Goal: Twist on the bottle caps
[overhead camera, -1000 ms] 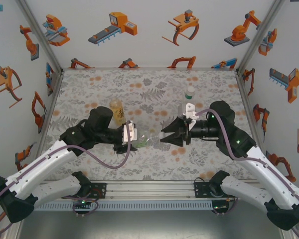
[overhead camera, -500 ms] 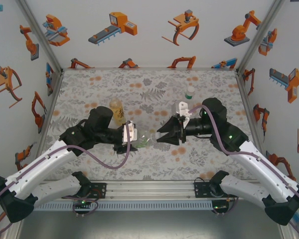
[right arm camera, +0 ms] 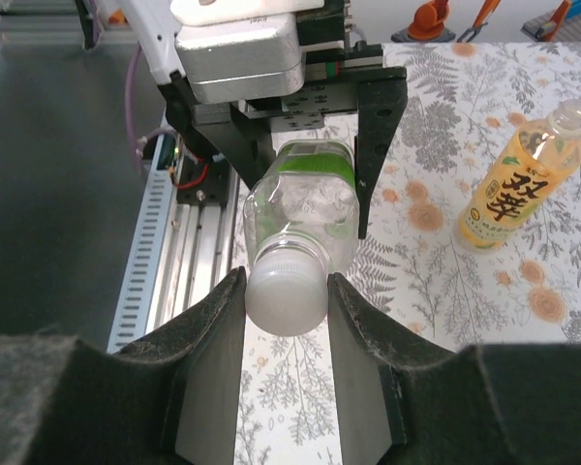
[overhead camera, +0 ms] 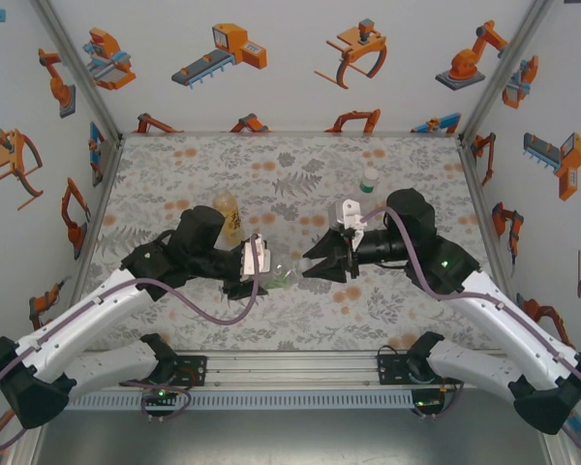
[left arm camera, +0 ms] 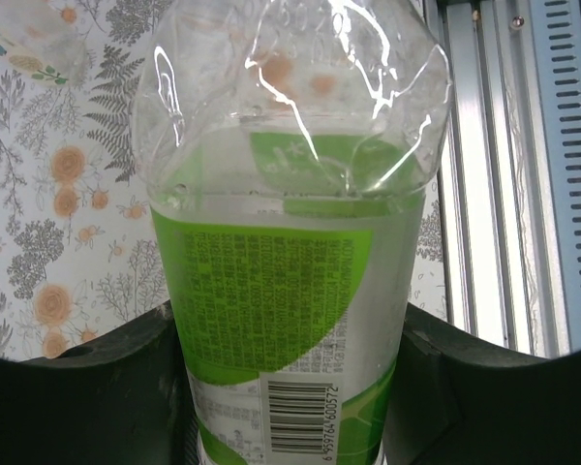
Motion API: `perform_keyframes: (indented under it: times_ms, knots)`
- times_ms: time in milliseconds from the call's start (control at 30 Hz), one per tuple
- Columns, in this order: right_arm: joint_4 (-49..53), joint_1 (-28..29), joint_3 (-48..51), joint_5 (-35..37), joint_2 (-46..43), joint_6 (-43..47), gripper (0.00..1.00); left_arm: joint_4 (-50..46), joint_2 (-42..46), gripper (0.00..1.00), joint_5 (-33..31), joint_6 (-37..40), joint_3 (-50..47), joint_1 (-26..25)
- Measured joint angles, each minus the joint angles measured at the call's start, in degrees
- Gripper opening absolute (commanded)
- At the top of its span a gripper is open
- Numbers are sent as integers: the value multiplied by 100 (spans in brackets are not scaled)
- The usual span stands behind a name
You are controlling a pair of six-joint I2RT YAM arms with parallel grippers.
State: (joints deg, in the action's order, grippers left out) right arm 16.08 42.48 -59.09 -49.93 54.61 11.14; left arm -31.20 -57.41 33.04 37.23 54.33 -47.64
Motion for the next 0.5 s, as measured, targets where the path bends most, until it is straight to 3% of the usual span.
perform_keyframes:
  times_ms: [500]
  knots:
    - [931, 289, -507, 317, 138, 861, 0, -83, -173, 0, 284, -85, 103, -13]
